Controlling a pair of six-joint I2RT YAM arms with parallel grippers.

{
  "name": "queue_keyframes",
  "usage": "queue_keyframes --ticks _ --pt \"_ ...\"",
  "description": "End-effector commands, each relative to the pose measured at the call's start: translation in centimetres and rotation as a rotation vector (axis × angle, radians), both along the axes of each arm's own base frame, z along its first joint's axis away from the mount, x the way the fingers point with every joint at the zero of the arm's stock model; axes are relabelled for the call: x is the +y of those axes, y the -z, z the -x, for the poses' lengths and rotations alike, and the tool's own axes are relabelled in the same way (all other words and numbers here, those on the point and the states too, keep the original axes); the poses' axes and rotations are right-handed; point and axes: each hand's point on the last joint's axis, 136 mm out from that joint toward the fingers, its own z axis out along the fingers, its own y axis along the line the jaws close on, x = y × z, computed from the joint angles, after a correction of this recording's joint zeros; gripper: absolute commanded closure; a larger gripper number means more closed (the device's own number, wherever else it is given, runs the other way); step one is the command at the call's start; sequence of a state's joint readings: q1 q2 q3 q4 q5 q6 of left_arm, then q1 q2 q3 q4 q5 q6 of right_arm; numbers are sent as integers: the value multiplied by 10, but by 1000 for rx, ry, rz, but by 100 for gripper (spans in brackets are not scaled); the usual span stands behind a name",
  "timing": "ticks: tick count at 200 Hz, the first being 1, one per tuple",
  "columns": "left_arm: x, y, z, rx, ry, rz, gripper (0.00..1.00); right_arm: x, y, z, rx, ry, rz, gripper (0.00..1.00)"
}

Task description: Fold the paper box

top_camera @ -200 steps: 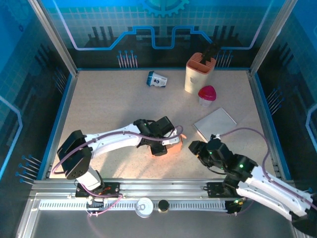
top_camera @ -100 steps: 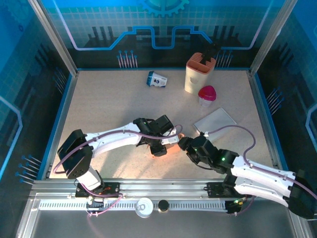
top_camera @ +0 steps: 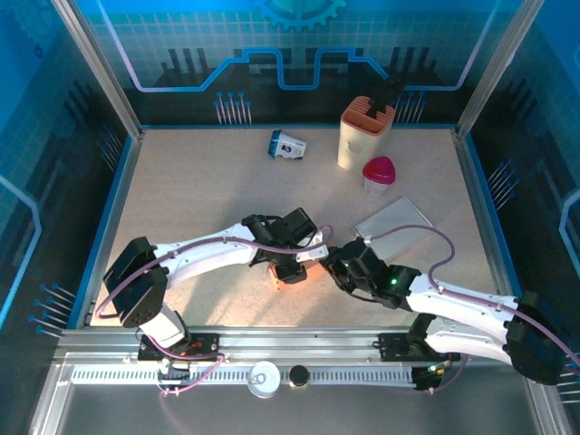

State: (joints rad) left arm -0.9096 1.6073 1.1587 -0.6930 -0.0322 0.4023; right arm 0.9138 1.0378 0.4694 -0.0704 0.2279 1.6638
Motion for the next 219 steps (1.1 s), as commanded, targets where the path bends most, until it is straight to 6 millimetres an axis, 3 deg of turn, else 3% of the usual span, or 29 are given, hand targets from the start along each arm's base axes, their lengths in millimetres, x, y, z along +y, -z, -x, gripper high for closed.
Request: queue_keyframes --ticks 1,76,91,112,153,166,187,219 --pt "-2 -6 3 -11 37 16 44 -10 16 8 82 12 59 55" --pt "-1 -6 1 -31 37 19 45 -11 25 8 130 14 78 63" --pt "0 -6 2 -36 45 20 48 -9 12 3 85 -7 74 62" --pt "2 -5 2 -47 58 14 52 -12 -26 -5 -40 -56 106 58" --pt "3 -11 2 -81 80 41 53 -51 -77 -21 -315 -185 219 57" --pt "1 -13 4 -78 96 56 52 -65 -85 -27 -411 -257 262 59" --pt "0 -11 7 -70 111 59 52 -67 -96 -36 -530 -413 251 60" --pt "0 -11 8 -70 122 68 52 -45 -91 -40 -571 -643 151 69"
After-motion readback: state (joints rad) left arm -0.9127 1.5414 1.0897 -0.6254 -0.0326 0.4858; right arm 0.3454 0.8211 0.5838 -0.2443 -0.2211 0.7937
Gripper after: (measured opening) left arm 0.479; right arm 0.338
